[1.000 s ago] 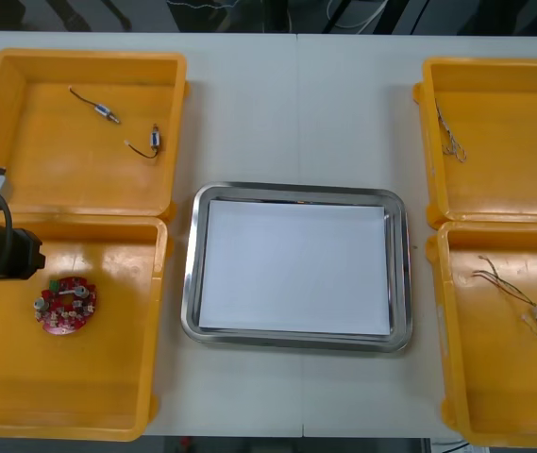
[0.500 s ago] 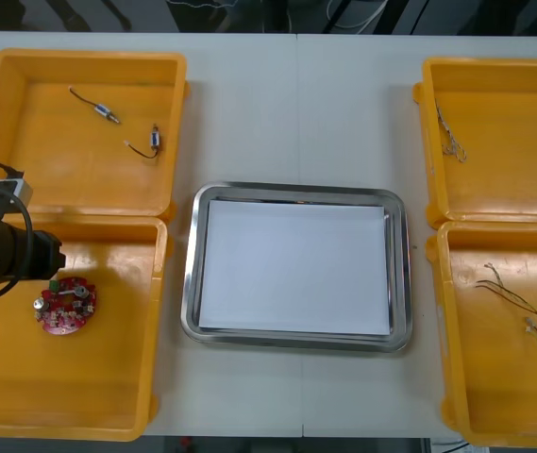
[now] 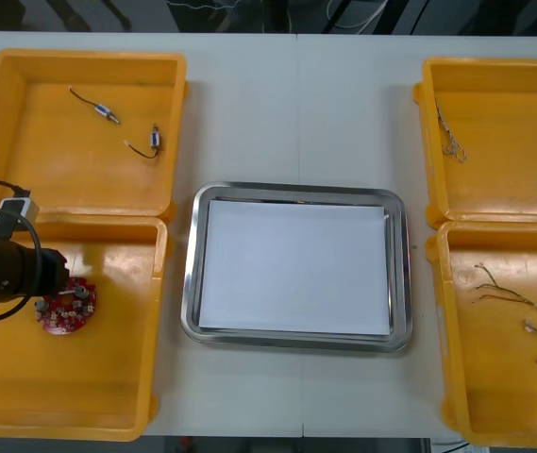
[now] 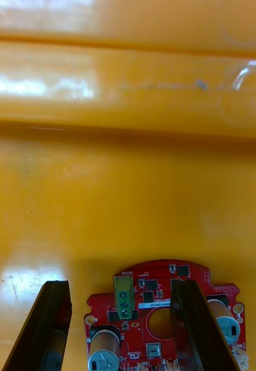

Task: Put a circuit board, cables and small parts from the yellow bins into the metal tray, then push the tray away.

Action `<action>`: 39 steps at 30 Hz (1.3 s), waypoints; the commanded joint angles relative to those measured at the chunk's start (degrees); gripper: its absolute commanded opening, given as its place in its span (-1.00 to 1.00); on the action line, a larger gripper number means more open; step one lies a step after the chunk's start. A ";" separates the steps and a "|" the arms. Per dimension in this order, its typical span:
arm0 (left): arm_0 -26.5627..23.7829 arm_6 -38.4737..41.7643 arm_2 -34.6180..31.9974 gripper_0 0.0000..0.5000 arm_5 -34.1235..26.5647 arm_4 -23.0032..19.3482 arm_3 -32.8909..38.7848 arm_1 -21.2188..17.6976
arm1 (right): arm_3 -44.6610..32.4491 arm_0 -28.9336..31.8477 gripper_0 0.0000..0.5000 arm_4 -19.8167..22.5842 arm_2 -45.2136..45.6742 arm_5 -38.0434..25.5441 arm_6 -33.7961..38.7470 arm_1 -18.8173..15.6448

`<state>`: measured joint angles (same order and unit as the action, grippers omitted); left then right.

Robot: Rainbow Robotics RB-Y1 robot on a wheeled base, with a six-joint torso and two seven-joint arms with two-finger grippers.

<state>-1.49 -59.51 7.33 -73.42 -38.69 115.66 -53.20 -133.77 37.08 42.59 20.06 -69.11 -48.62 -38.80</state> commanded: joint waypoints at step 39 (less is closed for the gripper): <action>3.34 4.05 1.73 1.00 4.78 -0.51 -0.79 0.47 | 11.78 -27.94 1.00 6.72 1.65 -18.42 -36.99 -12.35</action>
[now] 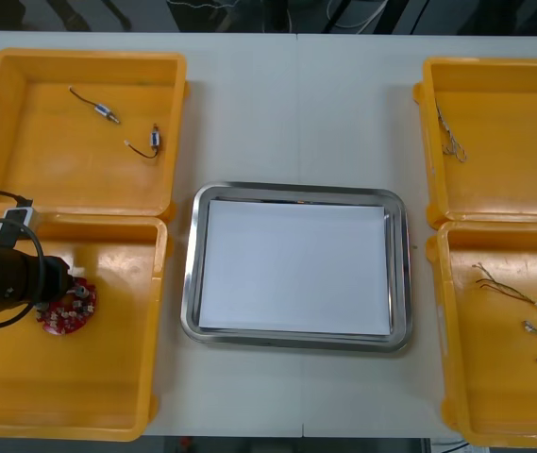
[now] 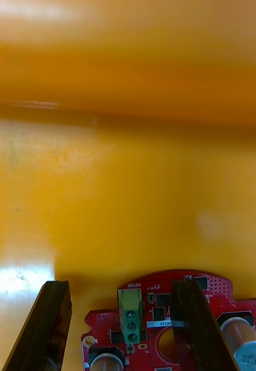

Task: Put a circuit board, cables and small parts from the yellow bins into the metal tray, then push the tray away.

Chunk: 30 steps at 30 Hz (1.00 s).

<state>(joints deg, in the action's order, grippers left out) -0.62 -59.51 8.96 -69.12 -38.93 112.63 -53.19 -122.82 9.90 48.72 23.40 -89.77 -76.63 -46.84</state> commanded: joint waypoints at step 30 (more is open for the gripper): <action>2.20 3.61 -3.07 -1.00 -3.48 -2.03 4.44 0.45 | 14.80 -1.81 1.00 3.40 -9.78 19.28 -46.42 -5.28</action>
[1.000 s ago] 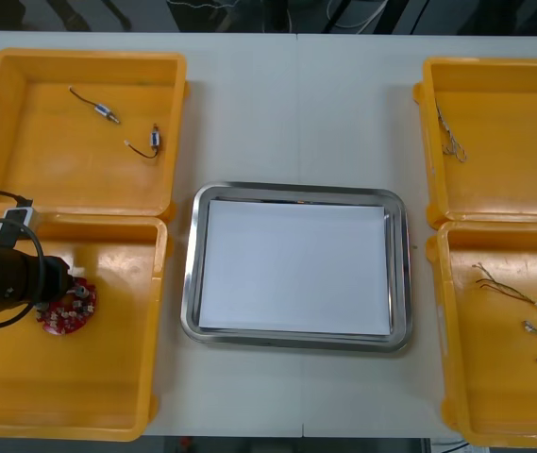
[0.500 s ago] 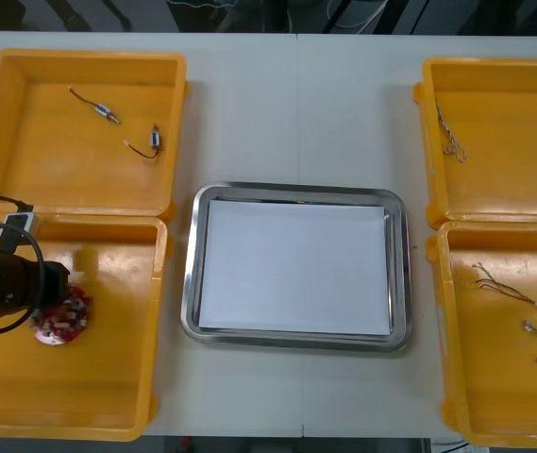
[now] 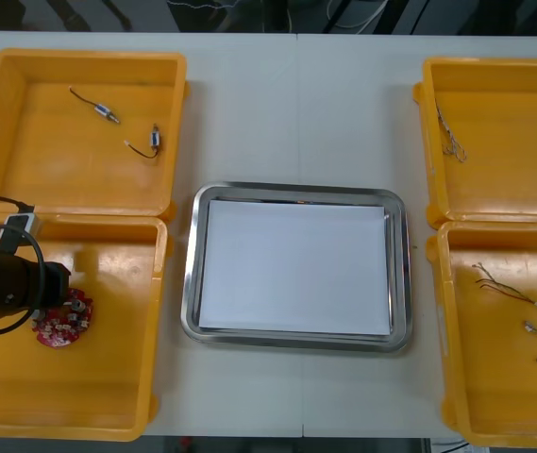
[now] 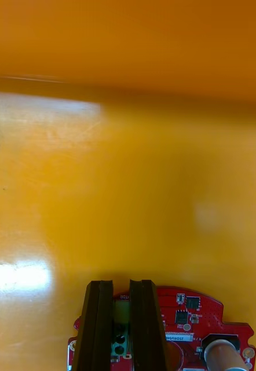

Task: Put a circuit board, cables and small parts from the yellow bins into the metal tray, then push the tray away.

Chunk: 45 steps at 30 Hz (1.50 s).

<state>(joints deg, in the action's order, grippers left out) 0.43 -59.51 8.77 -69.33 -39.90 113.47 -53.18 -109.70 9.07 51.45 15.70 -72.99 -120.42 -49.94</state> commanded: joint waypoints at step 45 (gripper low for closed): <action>-25.92 20.92 9.95 -1.00 -28.93 0.96 20.04 2.30 | 8.72 3.32 1.00 -0.74 -12.63 18.15 -2.71 -2.18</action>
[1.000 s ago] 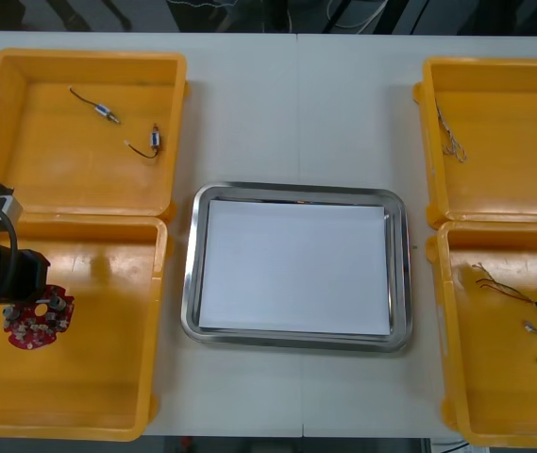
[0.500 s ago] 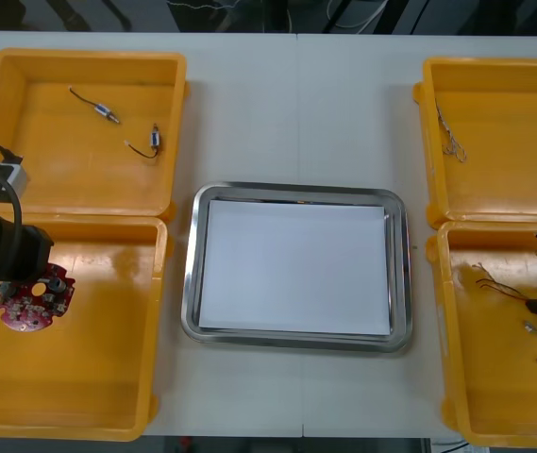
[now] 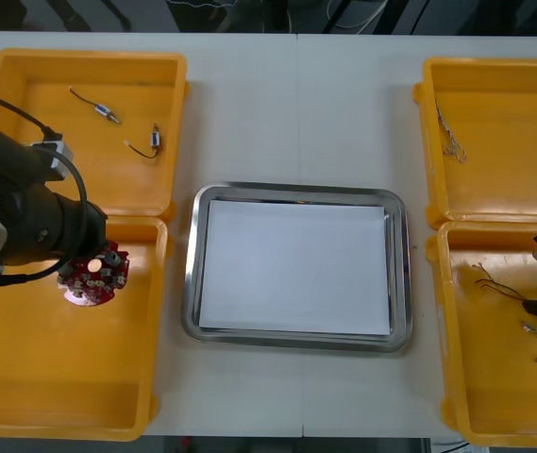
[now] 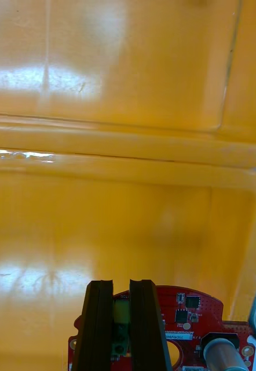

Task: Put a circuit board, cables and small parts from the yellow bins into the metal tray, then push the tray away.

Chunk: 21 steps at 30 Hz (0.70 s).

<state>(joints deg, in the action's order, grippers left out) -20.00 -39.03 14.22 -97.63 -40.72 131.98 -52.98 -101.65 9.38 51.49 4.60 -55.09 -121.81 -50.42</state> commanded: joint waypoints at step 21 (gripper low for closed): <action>-25.79 16.70 30.52 -1.00 1.74 10.57 -11.93 16.42 | -5.49 4.24 -1.00 -0.25 5.60 -5.11 -2.20 -1.70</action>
<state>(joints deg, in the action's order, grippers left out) -42.51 -23.38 42.23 -97.41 -32.46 121.46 -39.94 -103.50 10.99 51.42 5.62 -56.42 -121.81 -50.62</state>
